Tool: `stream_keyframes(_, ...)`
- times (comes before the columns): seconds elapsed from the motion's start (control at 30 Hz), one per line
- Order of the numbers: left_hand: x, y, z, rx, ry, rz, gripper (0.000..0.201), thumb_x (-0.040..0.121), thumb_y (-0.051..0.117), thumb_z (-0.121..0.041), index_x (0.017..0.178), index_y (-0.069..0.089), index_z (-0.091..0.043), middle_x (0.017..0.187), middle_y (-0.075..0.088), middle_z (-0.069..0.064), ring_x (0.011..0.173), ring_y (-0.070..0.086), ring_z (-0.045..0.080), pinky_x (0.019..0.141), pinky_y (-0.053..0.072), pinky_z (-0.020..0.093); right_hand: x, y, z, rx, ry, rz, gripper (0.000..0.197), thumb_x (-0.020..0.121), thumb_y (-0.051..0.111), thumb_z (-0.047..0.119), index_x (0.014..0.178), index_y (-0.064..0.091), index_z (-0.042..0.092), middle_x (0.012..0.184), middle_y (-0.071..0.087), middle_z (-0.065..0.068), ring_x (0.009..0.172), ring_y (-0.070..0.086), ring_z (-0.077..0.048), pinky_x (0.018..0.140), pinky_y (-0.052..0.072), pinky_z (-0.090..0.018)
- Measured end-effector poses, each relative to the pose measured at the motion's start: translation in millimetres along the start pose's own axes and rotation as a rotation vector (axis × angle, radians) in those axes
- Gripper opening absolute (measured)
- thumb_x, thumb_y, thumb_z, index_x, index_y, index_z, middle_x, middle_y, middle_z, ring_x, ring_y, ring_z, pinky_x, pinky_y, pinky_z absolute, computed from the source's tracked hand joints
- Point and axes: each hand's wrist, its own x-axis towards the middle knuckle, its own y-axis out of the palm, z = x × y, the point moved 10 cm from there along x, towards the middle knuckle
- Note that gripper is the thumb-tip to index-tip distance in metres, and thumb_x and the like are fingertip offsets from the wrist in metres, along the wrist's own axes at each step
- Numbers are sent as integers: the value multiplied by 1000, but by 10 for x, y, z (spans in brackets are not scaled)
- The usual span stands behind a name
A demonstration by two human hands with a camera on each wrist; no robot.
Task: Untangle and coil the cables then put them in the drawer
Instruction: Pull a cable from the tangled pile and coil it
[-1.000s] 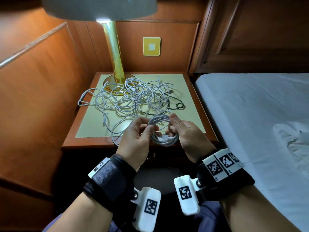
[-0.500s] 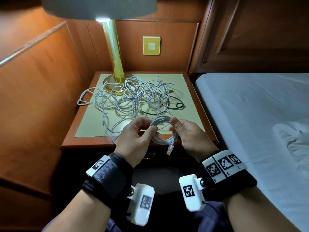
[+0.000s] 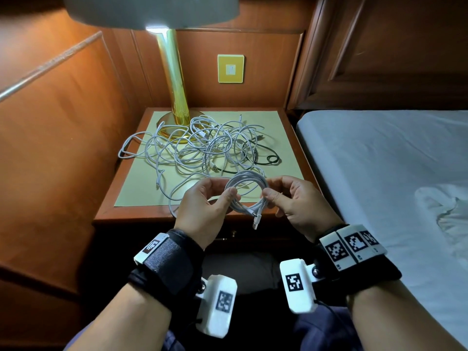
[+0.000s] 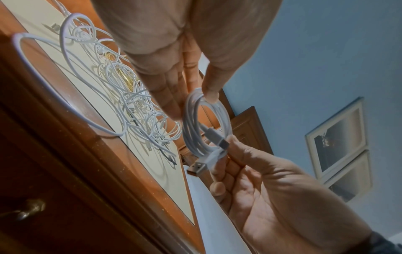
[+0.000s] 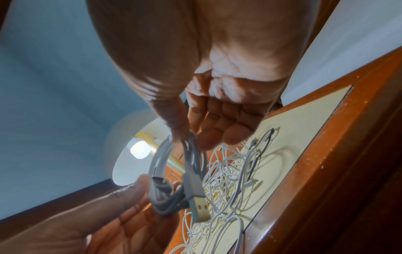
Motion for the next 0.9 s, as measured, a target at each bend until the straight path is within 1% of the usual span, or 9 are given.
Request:
stream_keyframes(0.13,-11,24,22,-9,-20,12,8,90,72,-13,98,69,-11,92,75,9,89,73,28,75,61,39,38,-39,-41,-31,-3,-36,9,93,67,12,99,70,18,85,73,-4,72,66,-12,59,49,-17)
stream_keyframes(0.2,-7,32,34,11,-16,16,5,92,69,-11,96,69,-14,92,75,8,90,73,27,73,61,40,41,-33,-50,-22,9,-37,9,93,66,11,100,70,15,82,72,-3,70,66,-11,59,50,-17)
stream_keyframes(0.33,-4,105,28,10,-16,86,10,96,61,-11,90,67,-15,78,69,0,79,66,20,67,52,37,6,8,-30,-11,18,-20,7,94,65,9,100,69,10,78,71,-1,63,65,-6,54,49,-17)
stream_keyframes(0.43,-25,173,38,-97,-65,157,11,85,59,-23,87,64,-13,74,65,-4,74,61,14,64,46,30,-8,19,8,-45,2,-14,6,96,64,13,99,69,12,70,69,5,56,61,-2,52,46,-19)
stream_keyframes(0.53,-47,205,28,-158,-94,177,17,80,58,-25,89,63,-12,78,67,-1,75,61,16,63,45,29,-33,42,64,-15,-14,5,6,97,60,7,98,65,6,66,64,4,48,57,2,50,44,-12)
stream_keyframes(0.6,-58,207,45,-179,-121,173,14,83,61,-25,88,63,-12,79,68,-1,73,61,14,59,44,26,-51,67,103,-29,-37,24,6,98,58,5,98,64,6,65,62,5,47,57,3,50,44,-10)
stream_keyframes(0.7,-55,170,27,-113,-98,140,14,97,61,-20,85,62,-12,76,70,-4,69,62,10,57,43,26,-49,95,115,-85,-67,40,6,98,60,9,95,65,12,64,62,8,50,57,1,53,43,-9)
stream_keyframes(0.77,-44,156,-1,-87,-71,120,9,97,61,-12,88,61,-11,77,73,-2,64,63,7,54,42,22,-42,103,109,-82,-68,48,7,97,61,10,95,65,16,68,65,6,53,59,0,54,43,-10)
stream_keyframes(0.9,-52,183,-53,-160,-62,122,15,96,55,1,97,57,-14,71,69,-2,56,55,10,44,35,20,-43,111,125,47,-59,47,6,97,59,4,99,62,9,76,65,-4,49,58,0,50,44,-9)
